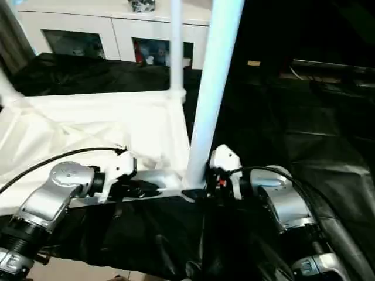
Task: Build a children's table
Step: Rotate leg to tighten
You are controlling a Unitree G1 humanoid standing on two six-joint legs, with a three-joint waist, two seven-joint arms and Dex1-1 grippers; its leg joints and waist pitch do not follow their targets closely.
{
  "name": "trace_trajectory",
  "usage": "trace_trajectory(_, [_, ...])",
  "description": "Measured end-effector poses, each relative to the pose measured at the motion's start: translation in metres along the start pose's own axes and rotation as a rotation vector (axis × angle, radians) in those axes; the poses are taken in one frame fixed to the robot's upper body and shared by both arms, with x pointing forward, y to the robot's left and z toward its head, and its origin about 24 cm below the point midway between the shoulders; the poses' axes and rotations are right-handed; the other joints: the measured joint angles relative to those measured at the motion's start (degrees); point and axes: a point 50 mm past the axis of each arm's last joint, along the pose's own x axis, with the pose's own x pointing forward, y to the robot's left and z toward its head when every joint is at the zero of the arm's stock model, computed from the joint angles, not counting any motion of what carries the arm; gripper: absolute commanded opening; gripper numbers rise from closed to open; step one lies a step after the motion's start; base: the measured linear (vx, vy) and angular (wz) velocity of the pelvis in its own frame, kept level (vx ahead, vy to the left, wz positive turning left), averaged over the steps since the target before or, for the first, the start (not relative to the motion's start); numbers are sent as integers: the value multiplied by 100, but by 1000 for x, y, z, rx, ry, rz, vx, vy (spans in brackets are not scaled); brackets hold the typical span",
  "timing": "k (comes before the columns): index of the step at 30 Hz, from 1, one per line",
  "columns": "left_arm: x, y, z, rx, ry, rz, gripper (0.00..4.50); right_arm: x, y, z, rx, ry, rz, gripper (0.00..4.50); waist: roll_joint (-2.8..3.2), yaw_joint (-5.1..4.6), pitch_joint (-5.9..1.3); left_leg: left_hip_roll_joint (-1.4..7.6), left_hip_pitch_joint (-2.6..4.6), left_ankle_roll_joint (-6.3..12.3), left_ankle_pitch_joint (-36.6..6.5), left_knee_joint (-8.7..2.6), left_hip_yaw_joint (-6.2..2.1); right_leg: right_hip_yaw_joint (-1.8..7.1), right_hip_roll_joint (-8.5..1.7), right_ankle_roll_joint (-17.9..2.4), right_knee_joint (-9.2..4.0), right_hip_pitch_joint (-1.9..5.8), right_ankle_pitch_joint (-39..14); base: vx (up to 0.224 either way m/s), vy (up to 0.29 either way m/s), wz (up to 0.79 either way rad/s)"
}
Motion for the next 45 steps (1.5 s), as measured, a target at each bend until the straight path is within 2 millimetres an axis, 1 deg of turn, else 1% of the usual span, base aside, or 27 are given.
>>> trace_trajectory(1, [0,0,0,4,2,-8,0,1,0,1,-5,2,12,366,-2,10,1,0,0,0,0,2,1,1,0,0,1,0,0,0,0,0])
trace_trajectory(4, [1,3,1,8,10,-27,0,1,-1,0,-7,11,35,334,-8,46,5,0,1,0,0,6,2,2,-1,0,9,-1,0,0,0,0])
trace_trajectory(6, [1,3,2,9,9,-35,0,0,-3,0,-8,15,37,334,-8,60,5,0,2,0,0,7,3,2,-1,0,12,-1,0,0,0,0])
trace_trajectory(7, [1,3,2,10,9,-38,0,-1,-3,0,-9,16,38,313,-8,65,5,0,2,0,0,7,3,2,-1,0,13,-1,0,0,0,0])
trace_trajectory(8, [1,4,1,10,10,-42,0,0,-2,0,-11,16,40,302,-8,70,5,1,2,0,0,7,2,1,-1,-1,15,-1,-1,0,0,0])
trace_trajectory(10, [1,4,1,11,10,-49,0,0,-3,0,-11,18,40,293,-7,79,5,1,3,0,1,7,3,1,-1,-2,18,-1,-1,0,0,0])
trace_trajectory(12, [0,5,1,13,11,-56,0,0,-2,0,-13,18,48,271,-7,82,5,2,3,0,1,12,2,1,-1,-2,21,-1,-1,0,0,0])
trace_trajectory(13, [0,5,0,12,12,-60,0,0,-2,0,-13,18,53,271,-7,82,5,2,3,0,1,13,3,1,-1,-2,21,-1,-1,0,0,0])
trace_trajectory(14, [0,5,0,12,12,-62,0,0,-2,0,-13,18,58,261,-7,82,5,2,3,0,1,14,3,2,-1,-2,22,0,-1,0,0,0])
trace_trajectory(19, [-1,5,0,19,12,-66,0,2,0,0,-11,10,65,256,-7,83,4,2,6,0,1,16,3,2,-2,-2,24,2,-1,0,0,0])
trace_trajectory(22, [4,6,-1,26,9,-29,0,5,1,-4,26,-23,-18,256,-19,82,-3,4,10,-2,1,15,3,2,-2,-4,27,20,0,0,0,0])
trace_trajectory(24, [9,8,-1,26,10,16,0,8,0,-8,59,-32,-103,256,-27,68,-8,4,32,-31,-16,16,3,4,-2,-9,22,53,4,0,0,0])
trace_trajectory(25, [11,9,0,25,13,38,0,10,-1,-9,79,-33,-147,256,-35,61,-12,4,47,-32,-17,14,3,4,-2,-9,19,67,4,0,0,0])
trace_trajectory(26, [15,10,0,13,14,75,0,14,-3,-11,115,-40,-226,255,-47,49,-18,3,88,-34,-18,8,3,5,-2,0,8,91,-2,0,0,0])
trace_trajectory(27, [19,10,-1,-1,17,101,0,19,-4,-11,139,-48,-286,255,-55,26,-25,1,112,-34,-17,3,3,7,-2,16,2,102,-12,0,0,0])
trace_trajectory(30, [30,11,2,-35,8,185,0,28,-11,-13,215,-71,-476,254,-65,-74,-39,-1,113,-40,-14,-9,-7,-1,-2,25,-48,111,-16,0,0,0])
trace_trajectory(31, [34,11,4,-40,5,204,0,29,-12,-13,234,-76,-520,254,-63,-87,-42,-2,112,-40,-14,-13,-7,-3,-2,25,-67,108,-16,0,0,0])
trace_trajectory(33, [44,11,8,-56,2,256,0,33,-15,-12,273,-80,-631,254,-50,-102,-49,-10,110,-40,-13,-10,-5,10,-3,23,-78,109,-14,0,0,0])
trace_trajectory(35, [50,10,10,-64,-1,278,0,35,-16,-12,285,-73,-687,254,-44,-104,-55,-18,111,-40,-13,-9,-3,21,-5,23,-80,110,-14,0,0,0])
trace_trajectory(37, [53,9,11,-65,-4,288,0,34,-16,-11,286,-68,-714,254,-25,-102,-65,-18,109,-40,-14,-10,-3,21,-5,23,-83,109,-14,0,0,0])
trace_trajectory(38, [53,9,11,-66,-5,290,0,35,-16,-11,287,-68,-720,289,-19,-101,-69,-18,109,-40,-14,-12,-3,21,-5,24,-83,108,-13,0,0,0])
trace_trajectory(39, [54,9,12,-66,-7,292,0,34,-16,-10,285,-69,-728,310,-8,-100,-76,-18,109,-39,-14,-15,-3,20,-5,24,-83,106,-10,0,0,0])
trace_trajectory(40, [54,9,12,-66,-8,291,0,33,-16,-10,286,-73,-731,324,-1,-96,-80,-18,108,-39,-14,-19,-3,19,-5,22,-83,105,-7,0,0,0])
trace_trajectory(42, [55,9,13,-61,-12,290,0,33,-15,-10,287,-84,-730,330,6,-88,-84,-18,105,-40,-14,-29,-3,18,-5,24,-79,101,3,0,0,0])
trace_trajectory(45, [55,8,15,-53,-16,284,0,30,-15,-8,285,-93,-707,369,20,-76,-82,-17,100,-40,-13,-40,-3,15,-5,18,-75,99,22,0,0,0])
